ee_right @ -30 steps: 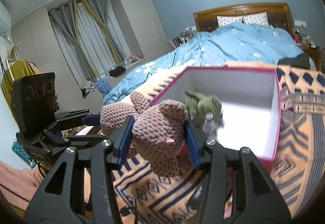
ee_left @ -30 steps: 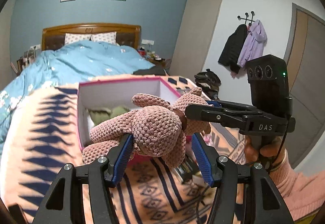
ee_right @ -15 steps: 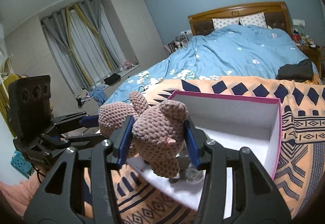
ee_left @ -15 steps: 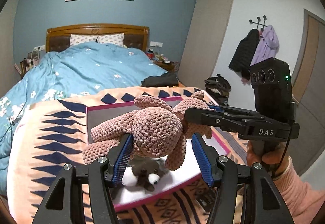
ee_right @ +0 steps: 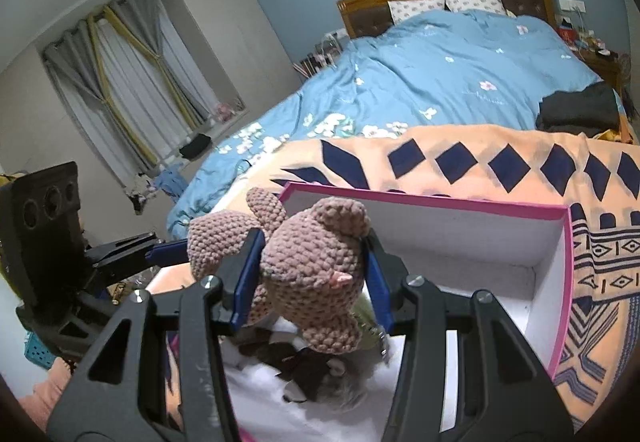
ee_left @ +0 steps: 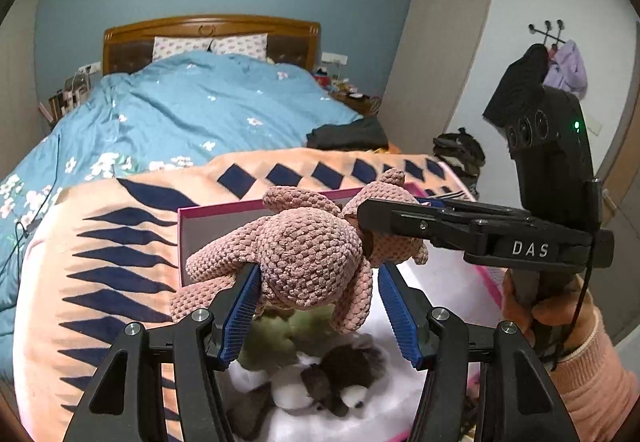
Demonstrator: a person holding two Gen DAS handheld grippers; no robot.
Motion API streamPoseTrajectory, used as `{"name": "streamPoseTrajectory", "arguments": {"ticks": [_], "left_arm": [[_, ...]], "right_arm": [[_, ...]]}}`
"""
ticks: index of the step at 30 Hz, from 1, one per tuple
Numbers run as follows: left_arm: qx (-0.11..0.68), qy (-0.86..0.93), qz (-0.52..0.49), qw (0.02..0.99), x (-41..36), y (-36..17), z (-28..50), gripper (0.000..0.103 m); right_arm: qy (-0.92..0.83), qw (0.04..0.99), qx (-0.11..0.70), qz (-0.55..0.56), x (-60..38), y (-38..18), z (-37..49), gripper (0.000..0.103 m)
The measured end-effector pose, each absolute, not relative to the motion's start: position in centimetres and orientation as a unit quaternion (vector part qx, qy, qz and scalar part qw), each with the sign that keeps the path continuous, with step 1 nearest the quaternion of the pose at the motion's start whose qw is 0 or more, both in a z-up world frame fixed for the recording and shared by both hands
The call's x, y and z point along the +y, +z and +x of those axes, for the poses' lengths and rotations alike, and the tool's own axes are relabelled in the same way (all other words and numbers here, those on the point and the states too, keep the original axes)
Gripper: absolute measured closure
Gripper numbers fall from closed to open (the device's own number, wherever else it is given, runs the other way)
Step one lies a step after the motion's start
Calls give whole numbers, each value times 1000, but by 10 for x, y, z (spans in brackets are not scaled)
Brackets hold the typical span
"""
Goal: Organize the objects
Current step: 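Carry the pink bunny into the magenta box and open both grippers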
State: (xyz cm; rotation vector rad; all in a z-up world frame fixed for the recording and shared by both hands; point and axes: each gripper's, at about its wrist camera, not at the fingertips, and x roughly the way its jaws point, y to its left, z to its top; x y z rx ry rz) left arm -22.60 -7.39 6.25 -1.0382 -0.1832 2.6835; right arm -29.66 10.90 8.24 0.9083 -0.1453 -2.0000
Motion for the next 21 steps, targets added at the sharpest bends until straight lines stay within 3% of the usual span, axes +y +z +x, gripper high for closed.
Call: {"name": "streamPoseTrajectory", "arguments": {"ticks": [12,17,21], "left_arm": [[-54,910,-400,97,-75,35,-262,43],[-46,909,-409,68,-75,31,-267,43],[-41,915,-397,58,-77,33,-260,43]], "right_arm": [[-804,409,-62,428,84,56,-340,51],[-811,360,-36,460,76,42,-355,40],[-804,351,-50,477,82,34,-360,40]]}}
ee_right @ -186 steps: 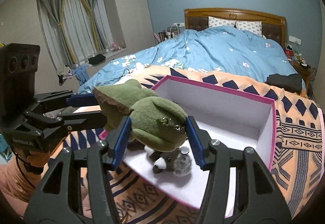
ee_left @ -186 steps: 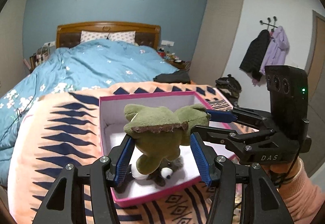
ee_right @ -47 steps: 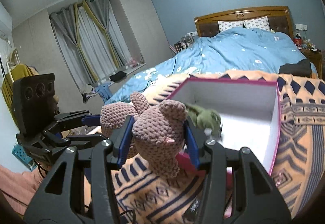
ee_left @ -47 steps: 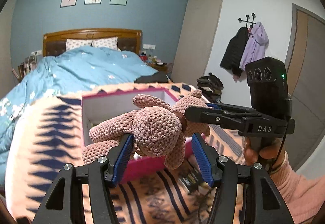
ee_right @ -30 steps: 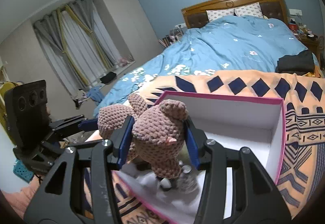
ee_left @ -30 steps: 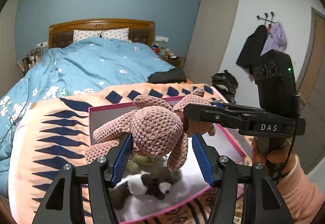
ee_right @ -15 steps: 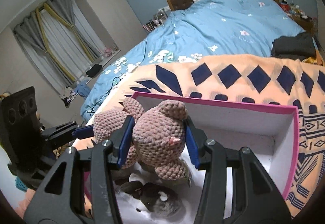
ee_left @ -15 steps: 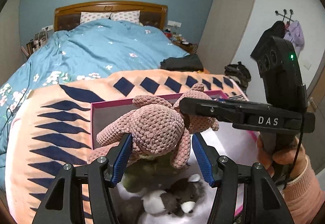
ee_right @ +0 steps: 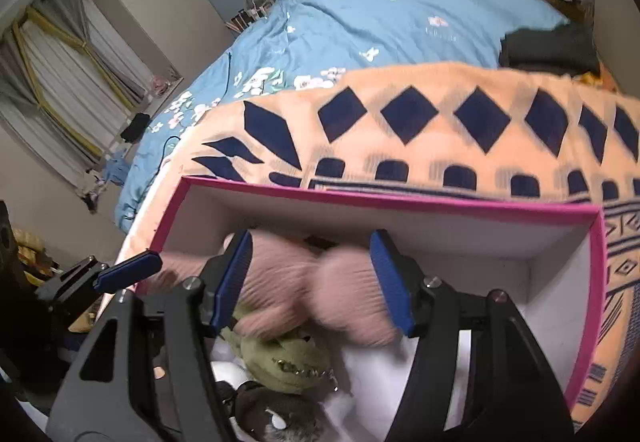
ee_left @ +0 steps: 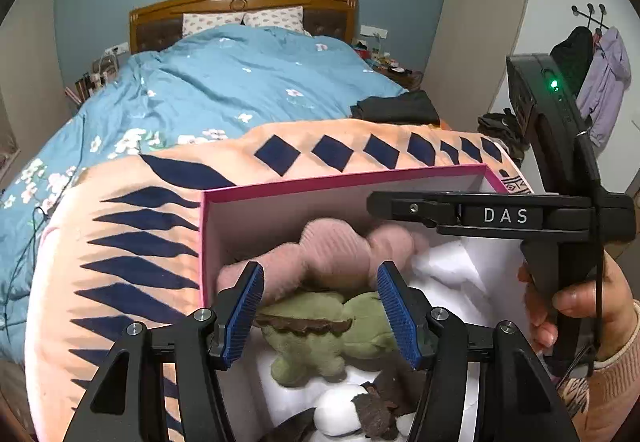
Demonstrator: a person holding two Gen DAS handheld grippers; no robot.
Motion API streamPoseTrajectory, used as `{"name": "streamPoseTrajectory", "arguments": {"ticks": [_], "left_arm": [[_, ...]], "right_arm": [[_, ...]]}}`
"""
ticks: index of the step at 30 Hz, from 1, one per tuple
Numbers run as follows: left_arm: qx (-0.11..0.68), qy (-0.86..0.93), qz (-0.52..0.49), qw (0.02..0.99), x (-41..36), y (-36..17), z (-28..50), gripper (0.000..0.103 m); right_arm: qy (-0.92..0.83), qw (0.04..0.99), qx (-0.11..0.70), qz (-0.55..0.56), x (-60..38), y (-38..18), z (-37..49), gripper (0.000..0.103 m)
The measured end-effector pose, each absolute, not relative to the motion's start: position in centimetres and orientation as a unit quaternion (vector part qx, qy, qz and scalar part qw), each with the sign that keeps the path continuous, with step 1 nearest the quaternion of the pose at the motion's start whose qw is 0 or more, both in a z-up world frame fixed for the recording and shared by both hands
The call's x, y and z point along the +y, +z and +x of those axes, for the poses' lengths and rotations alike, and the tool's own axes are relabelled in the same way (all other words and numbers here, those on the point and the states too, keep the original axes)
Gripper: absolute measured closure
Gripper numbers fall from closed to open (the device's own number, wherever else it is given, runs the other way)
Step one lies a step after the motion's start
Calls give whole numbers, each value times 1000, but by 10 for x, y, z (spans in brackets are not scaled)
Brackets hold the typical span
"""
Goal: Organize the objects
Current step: 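Carry the pink bunny into the magenta box and open both grippers, then withdraw both grippers toward the cream fluffy plush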
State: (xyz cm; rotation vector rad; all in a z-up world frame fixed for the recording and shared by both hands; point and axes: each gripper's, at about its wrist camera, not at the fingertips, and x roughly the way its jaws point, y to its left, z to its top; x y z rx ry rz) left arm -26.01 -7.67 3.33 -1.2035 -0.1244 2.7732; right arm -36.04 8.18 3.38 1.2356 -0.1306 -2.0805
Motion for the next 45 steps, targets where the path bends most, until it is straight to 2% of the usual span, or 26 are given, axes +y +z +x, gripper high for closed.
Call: {"name": "streamPoseTrajectory", "arguments": {"ticks": [9,13,21,23,31,38,45], "left_arm": [[-53,931,-354,68,-75,49,-232,40],[-66,940,-325,84,-78,63,-209,30],[-82,948,-285,115,-71,81,-158,24],[-77,951,-273,120,-67,83,-141,20],[-60,958,-239,149,-46,80,-78,16],[-52,956,-234,171,-27,64,-37,16],[-74,939,-272,195,-10,38,-32,16]], "right_arm": [[-793,369,-56,481,93,33,-346,40],[-795,400,-64,451,104,51,-323,40],[-801,461,-75,374,136,87,-259,40],[-805,467,-72,358,143,92,-244,39],[-797,509,-88,312,181,98,-178,39],[-800,514,-92,297,222,84,-127,38],[-824,459,-106,315,265,49,-102,38]]}}
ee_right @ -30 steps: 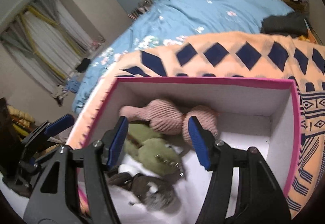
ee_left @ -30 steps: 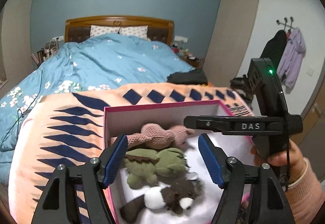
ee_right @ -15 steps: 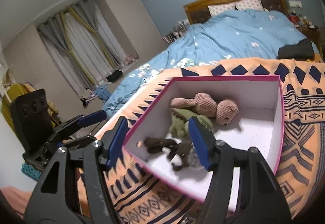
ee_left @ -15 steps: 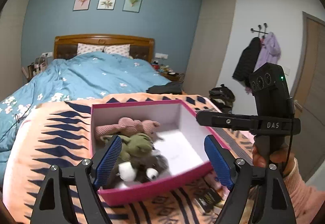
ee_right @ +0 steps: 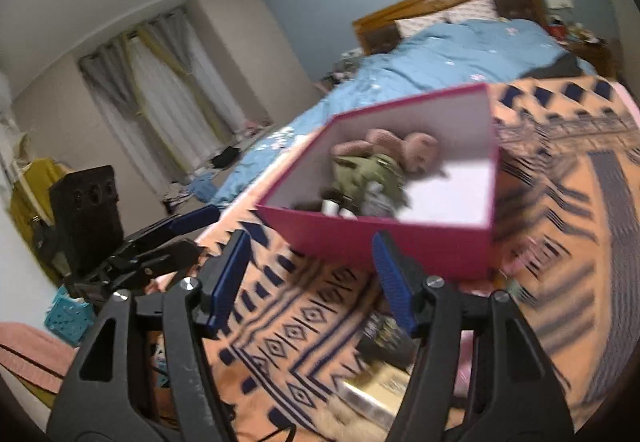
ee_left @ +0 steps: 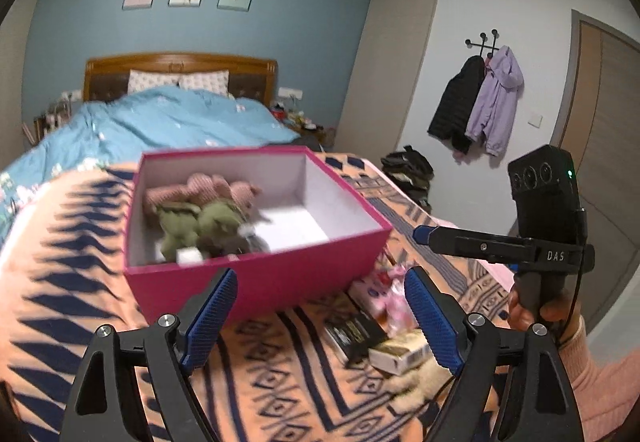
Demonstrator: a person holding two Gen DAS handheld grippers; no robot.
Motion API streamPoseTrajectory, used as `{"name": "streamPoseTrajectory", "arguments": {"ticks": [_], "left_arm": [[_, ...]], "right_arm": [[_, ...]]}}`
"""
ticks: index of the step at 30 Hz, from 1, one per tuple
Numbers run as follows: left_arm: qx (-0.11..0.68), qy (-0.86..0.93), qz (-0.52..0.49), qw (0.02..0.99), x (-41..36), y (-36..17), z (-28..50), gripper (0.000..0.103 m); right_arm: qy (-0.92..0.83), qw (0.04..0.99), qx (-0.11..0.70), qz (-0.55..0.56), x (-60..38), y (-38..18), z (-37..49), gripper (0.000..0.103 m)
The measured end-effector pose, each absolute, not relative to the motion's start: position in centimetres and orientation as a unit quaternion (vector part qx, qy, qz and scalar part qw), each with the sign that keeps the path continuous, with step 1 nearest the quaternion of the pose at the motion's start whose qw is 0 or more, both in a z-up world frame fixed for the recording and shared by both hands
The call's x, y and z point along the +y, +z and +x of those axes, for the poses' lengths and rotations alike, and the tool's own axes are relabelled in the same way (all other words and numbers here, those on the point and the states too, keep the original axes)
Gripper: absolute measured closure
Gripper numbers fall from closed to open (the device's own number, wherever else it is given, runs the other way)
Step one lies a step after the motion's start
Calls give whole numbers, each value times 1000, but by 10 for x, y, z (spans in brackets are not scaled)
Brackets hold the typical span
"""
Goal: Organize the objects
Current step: 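Withdraw both grippers toward the cream fluffy plush, then lower both grippers onto the cream fluffy plush and close them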
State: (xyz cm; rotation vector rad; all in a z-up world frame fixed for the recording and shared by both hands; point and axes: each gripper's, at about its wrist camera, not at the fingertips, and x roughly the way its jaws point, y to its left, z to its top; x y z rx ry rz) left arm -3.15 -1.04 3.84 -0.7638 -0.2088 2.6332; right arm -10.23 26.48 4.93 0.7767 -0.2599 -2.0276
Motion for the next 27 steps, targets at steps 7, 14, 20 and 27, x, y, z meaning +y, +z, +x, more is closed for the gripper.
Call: {"name": "streamPoseTrajectory", "arguments": {"ticks": [7,14,20,27], "left_arm": [[-91,923,-307,211,5,13,-29,16],[-67,910,-335,236,35,-2,-26,16],[-35,890,-367,269,67,-17,-27,16],[-16,868,-403,290,89,-39,-30,17]], "right_arm": [[-843,420,-86,326,286,30,-82,38],[-844,396,-108,345,313,16,-77,38],[-851,363,-120,361,336,5,-76,38],[-843,342,-127,395,345,-22,-74,38]]}}
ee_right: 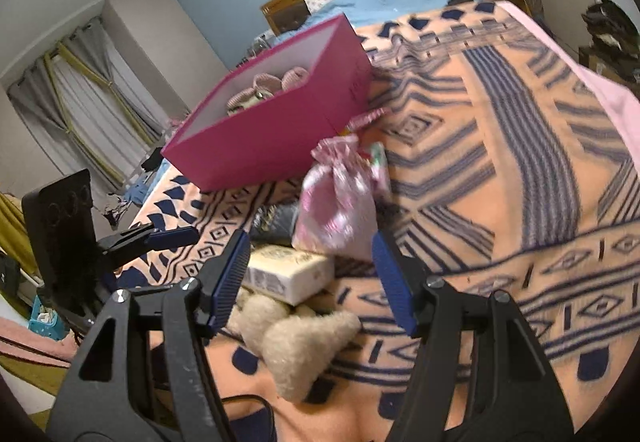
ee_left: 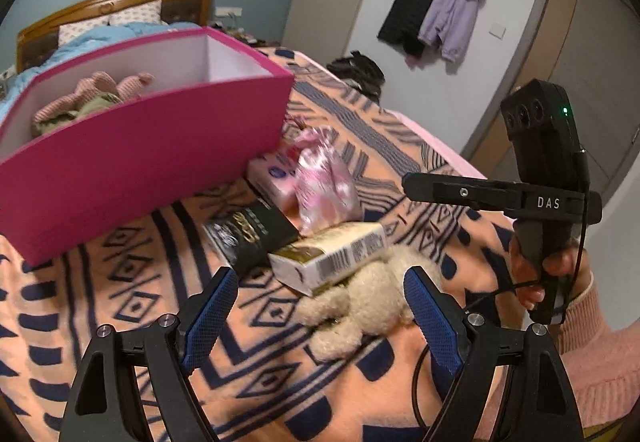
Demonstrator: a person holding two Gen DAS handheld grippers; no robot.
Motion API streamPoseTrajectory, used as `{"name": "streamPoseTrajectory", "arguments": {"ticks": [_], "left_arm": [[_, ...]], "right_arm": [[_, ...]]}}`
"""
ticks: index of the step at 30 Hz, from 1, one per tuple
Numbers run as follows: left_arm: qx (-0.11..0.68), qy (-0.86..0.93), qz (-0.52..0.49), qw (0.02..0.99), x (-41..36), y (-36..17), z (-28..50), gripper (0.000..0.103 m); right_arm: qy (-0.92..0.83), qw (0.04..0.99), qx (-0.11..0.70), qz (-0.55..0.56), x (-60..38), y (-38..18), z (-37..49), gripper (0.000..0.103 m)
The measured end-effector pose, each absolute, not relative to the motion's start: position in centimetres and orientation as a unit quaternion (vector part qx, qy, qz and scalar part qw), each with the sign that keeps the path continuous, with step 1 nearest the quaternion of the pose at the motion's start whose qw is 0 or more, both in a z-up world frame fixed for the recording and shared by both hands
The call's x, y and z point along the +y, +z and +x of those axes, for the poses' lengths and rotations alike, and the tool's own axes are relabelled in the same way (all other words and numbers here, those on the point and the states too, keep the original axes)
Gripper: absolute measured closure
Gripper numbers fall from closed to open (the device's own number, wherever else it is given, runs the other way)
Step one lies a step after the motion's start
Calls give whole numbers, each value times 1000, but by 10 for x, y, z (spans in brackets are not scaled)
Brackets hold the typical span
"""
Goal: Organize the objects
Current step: 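Lower both grippers onto the cream fluffy plush and close them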
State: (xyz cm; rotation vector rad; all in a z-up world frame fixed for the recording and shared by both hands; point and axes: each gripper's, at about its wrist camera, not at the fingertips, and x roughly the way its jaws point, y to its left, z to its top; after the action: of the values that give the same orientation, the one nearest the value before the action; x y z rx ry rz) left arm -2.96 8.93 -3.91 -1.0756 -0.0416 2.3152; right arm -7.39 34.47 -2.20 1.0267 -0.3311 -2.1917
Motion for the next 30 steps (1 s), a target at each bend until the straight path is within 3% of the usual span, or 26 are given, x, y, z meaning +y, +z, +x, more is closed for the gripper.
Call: {"name": "streamPoseTrajectory", "arguments": {"ticks": [20,30], "left_arm": [[-28,858,-422,291,96,-46,-39,23],[-29,850,-430,303,101,-49,-43,36]], "right_arm": [[-839,346,-123,403,325,-35,-97,38],[-824,369,-114,414,318,-37,-82,38]]}}
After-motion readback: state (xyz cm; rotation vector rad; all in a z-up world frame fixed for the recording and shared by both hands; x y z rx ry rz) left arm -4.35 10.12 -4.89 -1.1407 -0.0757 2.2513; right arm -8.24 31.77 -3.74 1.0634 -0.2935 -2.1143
